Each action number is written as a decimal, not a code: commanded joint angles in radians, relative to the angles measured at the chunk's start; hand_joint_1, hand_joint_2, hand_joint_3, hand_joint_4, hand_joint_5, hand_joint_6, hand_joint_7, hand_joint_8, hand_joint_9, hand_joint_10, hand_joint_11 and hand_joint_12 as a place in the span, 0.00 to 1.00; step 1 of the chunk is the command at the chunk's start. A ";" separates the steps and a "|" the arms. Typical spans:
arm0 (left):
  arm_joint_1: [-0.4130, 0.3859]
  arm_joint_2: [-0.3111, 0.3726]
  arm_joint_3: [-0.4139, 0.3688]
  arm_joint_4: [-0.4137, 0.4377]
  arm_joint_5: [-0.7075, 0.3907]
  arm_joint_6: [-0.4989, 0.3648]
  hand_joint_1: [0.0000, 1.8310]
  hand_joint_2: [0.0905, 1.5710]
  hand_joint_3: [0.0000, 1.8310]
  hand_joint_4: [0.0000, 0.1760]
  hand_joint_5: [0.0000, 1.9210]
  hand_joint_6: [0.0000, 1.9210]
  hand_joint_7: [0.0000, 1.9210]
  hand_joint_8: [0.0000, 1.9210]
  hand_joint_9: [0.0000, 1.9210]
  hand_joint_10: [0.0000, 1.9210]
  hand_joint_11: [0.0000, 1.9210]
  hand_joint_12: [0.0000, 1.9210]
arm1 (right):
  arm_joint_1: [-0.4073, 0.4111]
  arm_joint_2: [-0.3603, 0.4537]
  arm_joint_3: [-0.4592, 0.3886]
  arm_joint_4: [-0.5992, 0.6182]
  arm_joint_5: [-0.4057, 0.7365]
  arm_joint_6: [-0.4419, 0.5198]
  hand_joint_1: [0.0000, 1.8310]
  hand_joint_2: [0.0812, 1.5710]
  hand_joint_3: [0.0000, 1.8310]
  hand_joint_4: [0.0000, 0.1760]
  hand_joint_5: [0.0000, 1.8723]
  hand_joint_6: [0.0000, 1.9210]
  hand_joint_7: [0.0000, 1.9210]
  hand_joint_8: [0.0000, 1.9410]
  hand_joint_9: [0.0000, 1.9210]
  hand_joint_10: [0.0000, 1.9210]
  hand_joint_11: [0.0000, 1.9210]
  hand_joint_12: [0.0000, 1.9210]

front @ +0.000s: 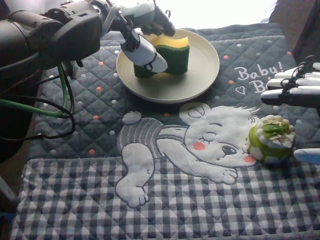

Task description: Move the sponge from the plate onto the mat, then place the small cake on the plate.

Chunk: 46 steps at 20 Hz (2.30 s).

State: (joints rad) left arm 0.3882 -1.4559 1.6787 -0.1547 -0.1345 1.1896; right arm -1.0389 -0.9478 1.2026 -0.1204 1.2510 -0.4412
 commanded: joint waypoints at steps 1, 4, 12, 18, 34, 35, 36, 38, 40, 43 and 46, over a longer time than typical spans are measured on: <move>-0.007 0.000 0.000 -0.003 -0.113 0.002 0.68 0.71 0.00 0.00 0.52 0.38 0.47 0.67 0.46 0.39 0.26 0.77 | 0.009 0.002 0.005 0.031 0.120 0.011 0.40 0.70 0.00 0.06 0.25 0.00 0.18 0.00 0.15 0.00 0.05 0.28; -0.012 0.051 -0.073 0.004 -0.190 0.003 0.67 0.74 0.00 0.00 0.49 0.42 0.42 0.77 0.41 0.66 0.37 0.77 | 0.009 -0.004 0.005 0.023 0.114 0.020 0.41 0.70 0.00 0.05 0.25 0.00 0.19 0.00 0.17 0.01 0.08 0.28; 0.067 0.417 -0.486 0.155 -0.539 -0.040 0.68 0.69 0.00 0.00 0.54 0.38 0.52 0.60 0.50 0.41 0.36 0.70 | 0.009 -0.005 0.004 0.024 0.111 0.045 0.40 0.72 0.00 0.00 0.27 0.00 0.20 0.00 0.18 0.00 0.08 0.27; 0.376 0.647 -0.738 0.161 -0.766 -0.128 0.69 0.64 0.00 0.00 0.58 0.33 0.61 0.41 0.57 0.37 0.46 0.64 | 0.009 0.012 -0.009 0.045 0.112 0.047 0.38 0.73 0.00 0.00 0.27 0.00 0.21 0.00 0.20 0.00 0.10 0.26; 0.522 0.574 -0.723 -0.013 -0.893 -0.178 0.45 0.54 0.00 0.00 0.34 0.00 0.36 0.00 0.22 0.26 0.00 0.75 | 0.060 -0.055 0.045 -0.034 -0.070 0.047 0.43 0.60 0.00 0.13 0.22 0.00 0.16 0.00 0.16 0.00 0.00 0.44; 0.526 0.573 -0.723 -0.013 -0.897 -0.182 0.45 0.54 0.00 0.00 0.34 0.00 0.35 0.00 0.22 0.25 0.00 0.76 | 0.066 -0.064 0.051 -0.041 -0.086 0.047 0.44 0.60 0.00 0.09 0.23 0.00 0.17 0.00 0.17 0.00 0.00 0.47; 0.528 0.573 -0.724 -0.013 -0.900 -0.186 0.45 0.54 0.00 0.00 0.34 0.00 0.35 0.00 0.22 0.25 0.00 0.76 | 0.068 -0.069 0.053 -0.044 -0.095 0.047 0.44 0.60 0.00 0.09 0.23 0.00 0.17 0.00 0.17 0.00 0.00 0.47; 0.536 0.573 -0.727 -0.013 -0.913 -0.196 0.46 0.54 0.00 0.00 0.34 0.00 0.36 0.00 0.23 0.24 0.01 0.74 | 0.076 -0.084 0.065 -0.053 -0.121 0.047 0.50 0.59 0.00 0.11 0.24 0.00 0.19 0.01 0.19 0.01 0.01 0.48; 0.541 0.573 -0.727 -0.013 -0.922 -0.205 0.46 0.53 0.00 0.00 0.34 0.00 0.36 0.00 0.28 0.14 0.04 0.67 | 0.081 -0.090 0.072 -0.059 -0.140 0.047 0.63 0.66 0.00 0.00 0.34 0.00 0.31 0.01 0.32 0.02 0.14 0.48; 0.551 0.570 -0.728 -0.014 -0.929 -0.220 0.46 0.54 0.00 0.00 0.34 0.00 0.36 0.00 0.31 0.11 0.06 0.64 | 0.088 -0.094 0.081 -0.060 -0.153 0.047 0.86 0.73 0.00 0.00 0.46 0.00 0.34 0.63 0.39 0.69 0.37 0.80; 0.567 0.567 -0.728 -0.017 -0.929 -0.233 0.43 0.54 0.00 0.04 0.32 0.00 0.35 0.00 0.29 0.09 0.01 0.71 | 0.112 -0.093 0.092 -0.063 -0.153 0.047 0.67 0.79 0.00 0.00 0.41 0.51 0.38 0.83 0.43 0.73 0.43 0.86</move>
State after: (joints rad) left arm 0.9646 -0.8833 0.9520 -0.1768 -0.9440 0.9646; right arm -0.9276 -1.0447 1.2892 -0.2173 1.0157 -0.3904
